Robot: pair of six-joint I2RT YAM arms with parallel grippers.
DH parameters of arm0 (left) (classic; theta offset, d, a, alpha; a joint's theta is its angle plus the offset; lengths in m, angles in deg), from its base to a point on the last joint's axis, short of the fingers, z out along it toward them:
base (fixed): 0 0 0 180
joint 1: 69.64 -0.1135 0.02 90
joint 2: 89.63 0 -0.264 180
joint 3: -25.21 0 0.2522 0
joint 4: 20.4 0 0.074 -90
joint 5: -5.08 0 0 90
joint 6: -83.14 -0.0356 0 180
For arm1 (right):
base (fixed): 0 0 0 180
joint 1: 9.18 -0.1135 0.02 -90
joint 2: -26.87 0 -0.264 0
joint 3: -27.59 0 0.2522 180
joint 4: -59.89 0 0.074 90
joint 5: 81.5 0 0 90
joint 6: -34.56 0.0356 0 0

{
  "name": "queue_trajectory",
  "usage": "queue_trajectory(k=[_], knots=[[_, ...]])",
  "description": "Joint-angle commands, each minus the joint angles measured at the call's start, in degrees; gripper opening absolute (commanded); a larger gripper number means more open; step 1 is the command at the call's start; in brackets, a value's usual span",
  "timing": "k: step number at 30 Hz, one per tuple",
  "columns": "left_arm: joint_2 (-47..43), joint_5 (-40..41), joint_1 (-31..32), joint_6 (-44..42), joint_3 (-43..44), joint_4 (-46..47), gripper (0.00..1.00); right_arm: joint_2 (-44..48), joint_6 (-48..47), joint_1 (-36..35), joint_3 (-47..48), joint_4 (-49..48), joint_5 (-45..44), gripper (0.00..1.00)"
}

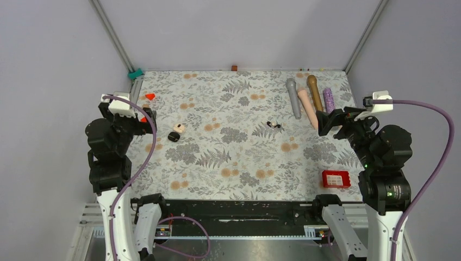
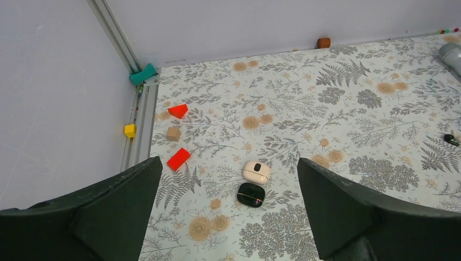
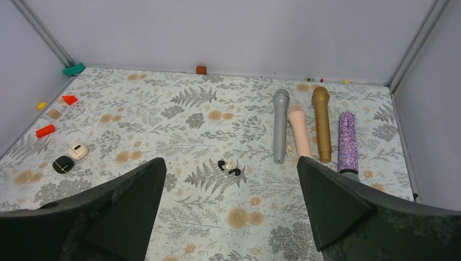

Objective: Insert the wireless bluetooth earbuds into the charging case
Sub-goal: Pick up the charging case at the center of the board.

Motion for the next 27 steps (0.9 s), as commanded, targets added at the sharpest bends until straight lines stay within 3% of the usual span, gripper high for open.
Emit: queue_trajectory(k=[1, 13, 18, 22, 27], knots=[[0.43, 0.33, -0.51, 0.81, 1.86, 3.0, 0.99, -0.73, 1.19, -0.17, 0.36, -1.24, 2.24, 0.99], [-0.08, -2.31, -0.69, -1.61, 0.46, 2.91, 0.99, -0.29, -6.59, -0.19, -3.13, -2.48, 7.82, 0.99], [-0.29, -3.67, -0.74, -4.55, 0.86, 1.25, 0.99, 0.16, -7.67, -0.14, -5.55, -5.22, 5.35, 0.99], [-0.52, -7.0, -0.69, -10.82, 2.42, -4.69, 0.99, 1.12, -8.42, -0.15, -6.97, -6.84, 3.63, 0.99], [-3.44, -14.09, -0.69, -11.06, -2.35, -6.43, 0.99, 1.64, -7.78, -0.14, -6.97, -6.96, 3.78, 0.98]])
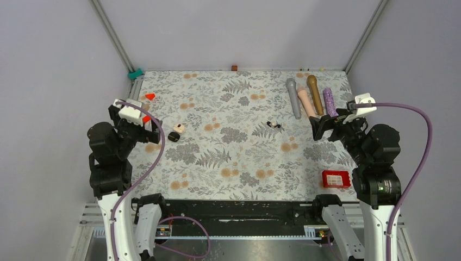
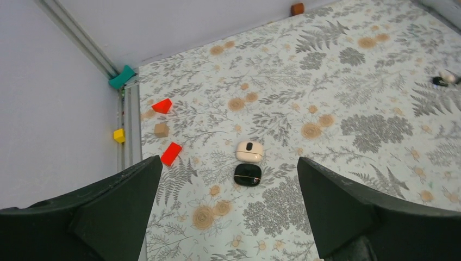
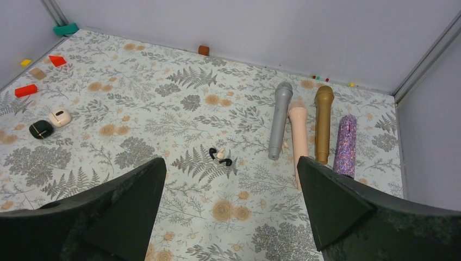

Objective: Insert the wireless bluetooth earbuds into the charging case
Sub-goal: Pick up the charging case at the center of the board.

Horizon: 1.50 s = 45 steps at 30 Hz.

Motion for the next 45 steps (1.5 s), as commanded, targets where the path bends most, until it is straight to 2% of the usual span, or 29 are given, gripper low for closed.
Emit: queue_trajectory(k=[1, 4, 8, 14, 21, 29, 39, 45], knots=[[-2.9, -10.01, -0.29, -2.77, -3.36, -1.46, 0.98, 0.56, -0.01, -0.11, 0.43, -3.74, -1.09, 0.98], [-3.84, -16.05, -0.29, -5.67, -5.97, -2.26, 0.98, -0.16, 1.51, -0.07, 0.48, -4.35, -1.5, 0.98], [-2.34, -16.54, -0.29, -4.63, -5.12, -2.4, 0.99, -4.02, 3.57, -0.08, 1.97, -4.91, -5.0, 0.98], [-1.08, -16.72, -0.37, -5.12, -6.22, -2.41, 0.98, -18.6, 4.69, -0.09, 12.2, 5.04, -3.63, 0.98], [-1.8, -18.98, -0.77, -5.34, -6.77, -2.37, 0.99, -34.1, 9.38, -0.13, 15.12, 6.23, -4.0, 0.98], [-1.02, -20.37, -1.58, -5.35, -6.96, -2.39, 0.98, -52.03, 1.88, -0.1, 24.28, 11.0, -10.06, 0.99], [0.58, -19.34, -2.69, -4.96, -6.8, -2.28, 0.98, -57.78, -6.43, -0.1, 26.65, 13.07, -14.45, 0.95], [7.74, -9.84, -1.97, -4.3, -5.47, 0.0, 0.99, -51.83, -5.09, -0.16, 21.82, 11.01, -7.16, 0.93]])
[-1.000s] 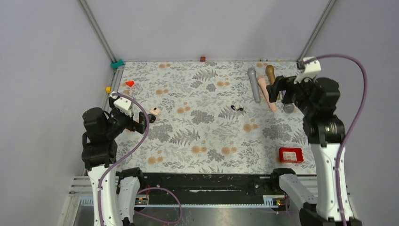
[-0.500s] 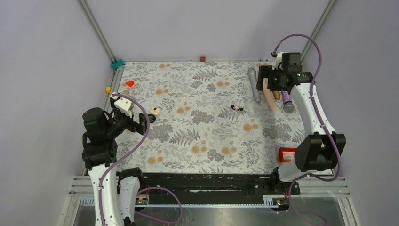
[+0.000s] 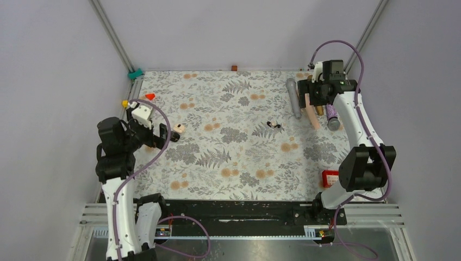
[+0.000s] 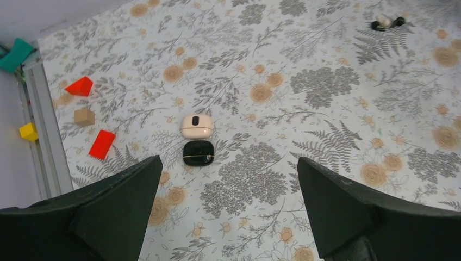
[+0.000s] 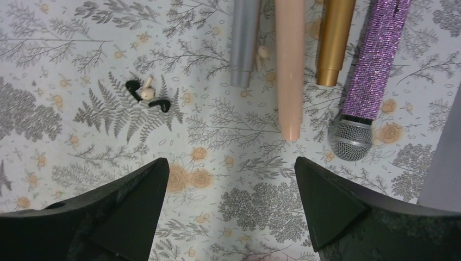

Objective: Insert the wireless bluetooth earbuds into the charging case
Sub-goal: Pick up the charging case at the center of the board.

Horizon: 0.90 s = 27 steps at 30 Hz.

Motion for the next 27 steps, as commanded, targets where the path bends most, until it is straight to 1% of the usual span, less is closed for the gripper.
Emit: queue_trajectory(k=[1, 6, 9, 12, 15, 17, 20, 23, 27], knots=[[7.41, 8.68, 0.81, -0.26, 1.74, 3.86, 0.99, 6.44, -0.96, -0.16, -2.33, -0.93, 5.36, 0.93], [20.86, 17.12, 4.91, -1.78, 3.39, 6.84, 0.99, 10.2, -0.98, -0.17, -4.47, -2.09, 8.62, 0.94], [28.56, 22.65, 7.86, -1.92, 4.24, 10.33, 0.98, 11.9, -0.99, -0.19, -5.52, -2.67, 10.11, 0.93], [35.82, 26.57, 10.64, -2.42, 6.62, 11.75, 0.99, 13.01, -1.06, -0.19, -6.67, -3.06, 11.13, 0.94], [44.31, 28.93, 12.98, -2.42, 10.38, 11.35, 0.99, 13.76, -1.14, -0.17, -7.31, -3.44, 11.73, 0.94], [48.36, 30.45, 13.96, -2.51, 12.57, 11.06, 0.99, 14.02, -1.16, -0.13, -7.52, -3.43, 12.0, 0.94], [53.12, 32.98, 15.54, -2.62, 15.35, 10.37, 0.99, 14.78, -1.16, -0.2, -8.1, -3.74, 12.59, 0.94], [56.11, 34.96, 15.73, -3.18, 16.9, 8.8, 0.98, 15.83, -1.12, -0.17, -8.74, -4.35, 13.62, 0.94], [56.12, 35.63, 15.74, -4.99, 14.04, 7.89, 0.99, 16.54, -0.99, -0.21, -9.12, -4.71, 14.14, 0.94]])
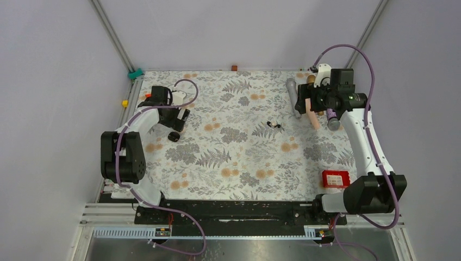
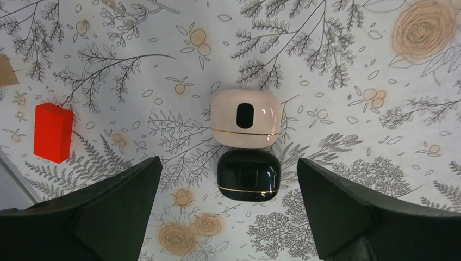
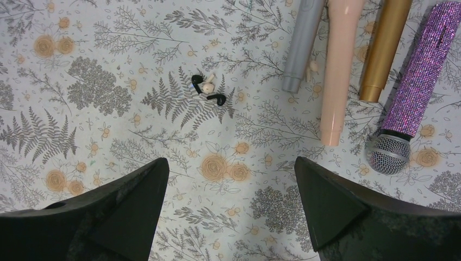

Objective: Insert the wireless bluetooth earbuds into the charging case
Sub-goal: Pick up the charging case at the center of the board.

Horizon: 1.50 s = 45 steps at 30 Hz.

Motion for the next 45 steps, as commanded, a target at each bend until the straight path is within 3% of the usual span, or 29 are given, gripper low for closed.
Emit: queue_trajectory(k=[1, 15, 17, 29, 34, 38, 41, 45], knots=[[-0.76, 3.71, -0.05, -2.63, -1.0, -0.34, 0.99, 2.71, -0.36, -0.21, -0.32, -2.13, 2.23, 0.94], [4.43, 2.33, -0.13, -2.96, -1.6, -5.04, 0.97, 3.7, -0.26, -0.15, -0.58, -2.19, 2.4, 0.94], [5.14, 2.75, -0.11, -3.15, -2.0, -5.03, 0.93, 3.78, -0.18, -0.15, -0.64, -2.16, 2.47, 0.94], [5.22, 2.21, -0.22, -3.38, -3.97, -4.43, 0.43, 4.83, 0.24, -0.16, -0.5, -2.09, 3.11, 0.94], [-2.08, -1.15, 0.35, -5.02, -6.82, -5.11, 0.36, 6.35, 1.74, -0.14, 0.27, -1.43, 6.86, 0.94], [-12.38, -6.75, 3.05, -8.59, -9.38, -7.56, 0.36, 7.1, 5.18, -0.21, 1.8, -0.61, 17.45, 0.94], [-22.04, -11.4, 8.03, -10.8, -10.68, -10.09, 0.38, 7.11, 8.75, -1.89, 1.93, -1.18, 26.54, 0.93], [-30.49, -14.89, 17.8, -11.65, -9.06, -12.49, 0.41, 6.93, 12.97, -8.39, -0.09, -3.23, 30.17, 0.93]])
